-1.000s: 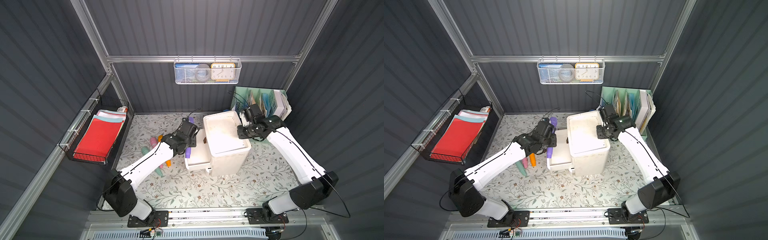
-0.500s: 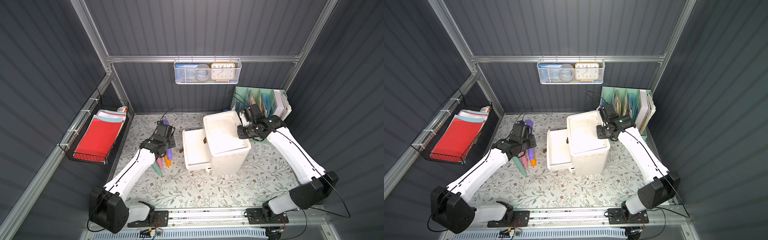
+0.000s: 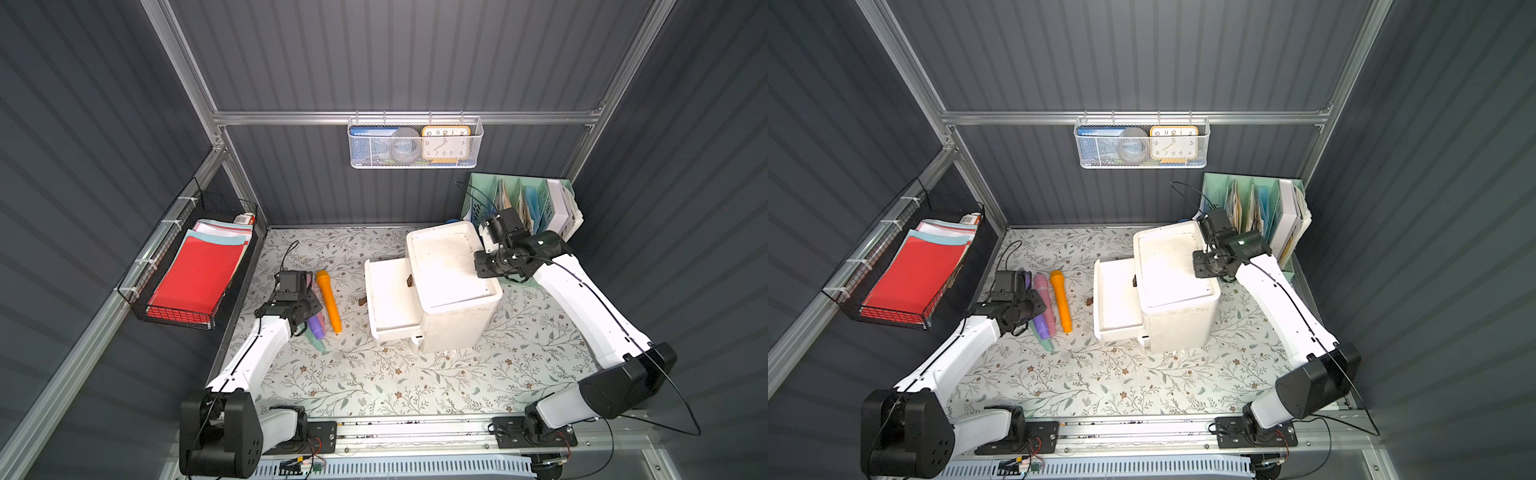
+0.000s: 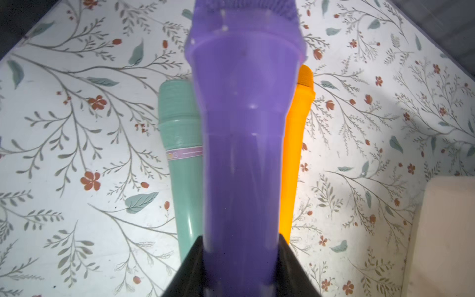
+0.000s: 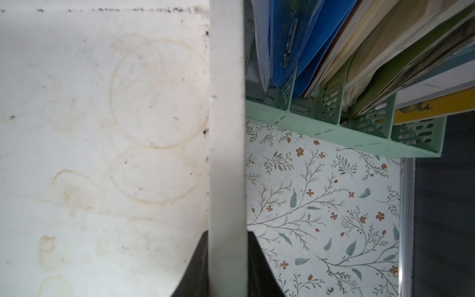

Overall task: Take the microphone out of the drawer
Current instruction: Place the microphone at the center of the board.

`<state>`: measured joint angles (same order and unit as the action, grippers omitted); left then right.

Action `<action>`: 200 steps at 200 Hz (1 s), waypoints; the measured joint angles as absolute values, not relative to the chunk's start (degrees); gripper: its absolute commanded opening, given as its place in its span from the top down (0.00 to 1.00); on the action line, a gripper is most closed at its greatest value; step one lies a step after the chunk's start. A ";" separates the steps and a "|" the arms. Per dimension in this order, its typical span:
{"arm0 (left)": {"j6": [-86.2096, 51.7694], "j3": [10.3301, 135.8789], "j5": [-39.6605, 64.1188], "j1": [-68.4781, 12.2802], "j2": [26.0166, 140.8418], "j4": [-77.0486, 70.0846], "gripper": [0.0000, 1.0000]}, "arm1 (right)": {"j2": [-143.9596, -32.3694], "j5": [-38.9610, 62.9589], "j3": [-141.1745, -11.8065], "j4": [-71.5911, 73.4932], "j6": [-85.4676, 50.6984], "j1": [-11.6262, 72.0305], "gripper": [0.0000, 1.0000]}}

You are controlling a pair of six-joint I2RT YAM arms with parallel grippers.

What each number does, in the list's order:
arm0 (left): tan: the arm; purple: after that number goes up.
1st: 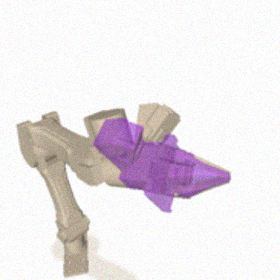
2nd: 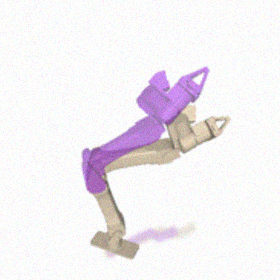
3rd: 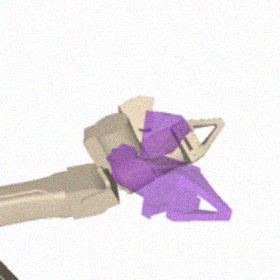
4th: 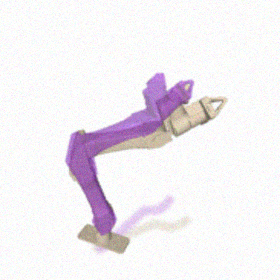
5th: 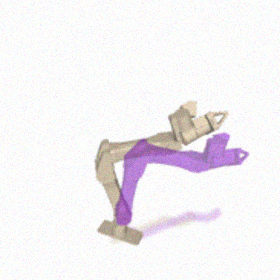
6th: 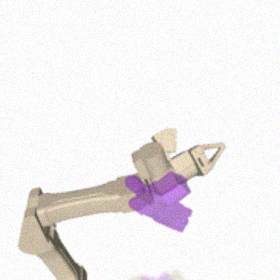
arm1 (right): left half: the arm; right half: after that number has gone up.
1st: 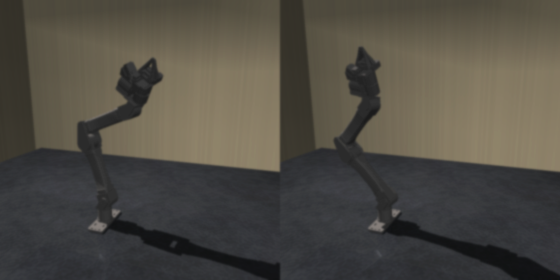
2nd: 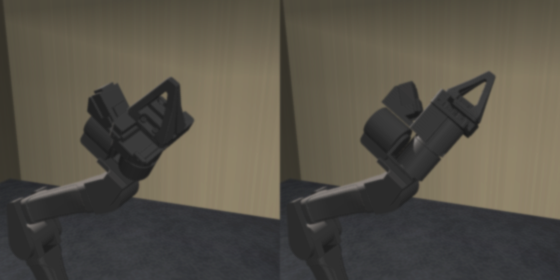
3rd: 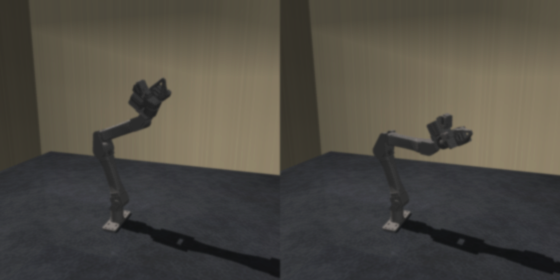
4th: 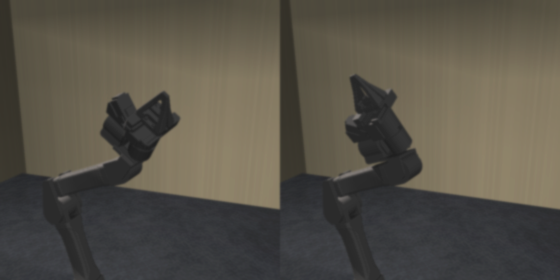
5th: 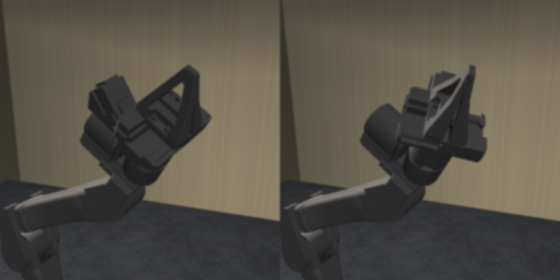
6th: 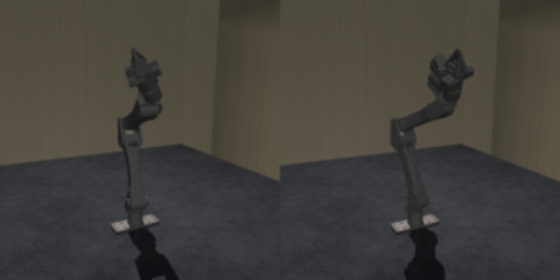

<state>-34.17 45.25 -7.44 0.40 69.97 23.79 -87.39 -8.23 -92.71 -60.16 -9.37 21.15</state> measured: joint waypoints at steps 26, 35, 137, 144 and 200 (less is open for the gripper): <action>-34.76 43.57 -7.27 3.90 68.73 23.40 0.79 | -87.39 -8.43 -92.64 -60.10 -9.34 21.19 1.00; -34.74 43.33 -7.29 5.02 68.71 23.33 0.80 | -87.39 -8.47 -92.62 -60.07 -9.34 21.19 1.00; -34.37 39.94 -7.97 13.08 75.64 21.12 0.83 | -87.39 -8.56 -92.62 -60.01 -9.23 21.21 1.00; -34.37 39.94 -8.40 13.10 76.38 20.71 0.82 | -87.39 -8.56 -92.60 -60.01 -9.23 21.21 1.00; -34.35 39.94 -9.54 13.13 83.42 18.87 0.80 | -87.39 -8.54 -92.60 -59.99 -9.19 21.21 1.00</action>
